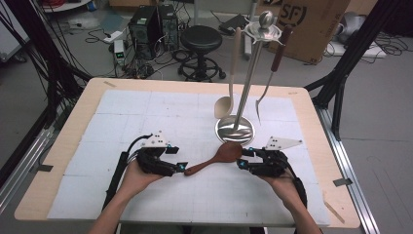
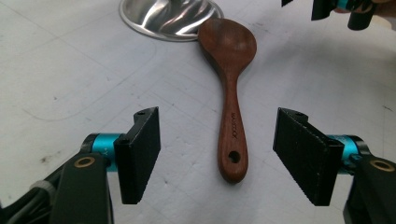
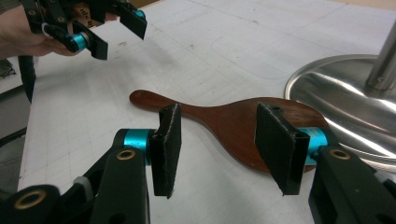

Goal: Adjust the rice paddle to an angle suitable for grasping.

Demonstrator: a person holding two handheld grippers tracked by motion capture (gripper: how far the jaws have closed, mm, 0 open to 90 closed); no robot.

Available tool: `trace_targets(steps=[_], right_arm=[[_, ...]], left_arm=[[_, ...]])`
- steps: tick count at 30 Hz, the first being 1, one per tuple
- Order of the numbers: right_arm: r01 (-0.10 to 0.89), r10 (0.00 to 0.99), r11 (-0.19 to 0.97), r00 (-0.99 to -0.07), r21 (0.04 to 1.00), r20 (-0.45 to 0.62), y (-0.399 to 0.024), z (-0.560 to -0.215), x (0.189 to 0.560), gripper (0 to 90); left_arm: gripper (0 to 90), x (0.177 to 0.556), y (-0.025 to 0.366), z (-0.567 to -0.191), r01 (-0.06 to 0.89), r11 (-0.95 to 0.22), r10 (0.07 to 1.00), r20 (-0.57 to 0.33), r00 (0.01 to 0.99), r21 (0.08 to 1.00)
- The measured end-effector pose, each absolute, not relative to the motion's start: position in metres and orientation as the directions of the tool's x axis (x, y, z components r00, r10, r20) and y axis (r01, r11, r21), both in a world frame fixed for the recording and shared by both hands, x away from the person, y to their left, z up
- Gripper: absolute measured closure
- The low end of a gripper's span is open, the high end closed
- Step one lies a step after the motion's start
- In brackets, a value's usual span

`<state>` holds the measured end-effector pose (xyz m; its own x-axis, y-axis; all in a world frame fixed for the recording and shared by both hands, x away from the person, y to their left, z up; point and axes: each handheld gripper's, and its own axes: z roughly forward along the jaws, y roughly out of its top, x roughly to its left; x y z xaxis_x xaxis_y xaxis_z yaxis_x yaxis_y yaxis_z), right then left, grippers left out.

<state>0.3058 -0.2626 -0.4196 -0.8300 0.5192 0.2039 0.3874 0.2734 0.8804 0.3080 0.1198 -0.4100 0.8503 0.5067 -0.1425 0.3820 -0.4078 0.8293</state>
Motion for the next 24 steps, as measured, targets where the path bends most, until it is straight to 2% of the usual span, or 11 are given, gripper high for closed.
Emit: trace_targets(steps=[17, 24], right_arm=[[0.394, 0.55, 0.256, -0.811, 0.883, 0.202, -0.271, -0.42, 0.305, 46.2], [0.396, 0.55, 0.26, -0.81, 0.881, 0.202, -0.271, -0.421, 0.305, 46.0]], left_arm=[[39.0, 0.309, 0.093, -0.432, 0.39, -0.497, 0.472, -0.135, 0.871, 0.775], [45.3, 0.308, 0.086, -0.439, 0.39, -0.533, 0.472, -0.118, 0.873, 0.751]])
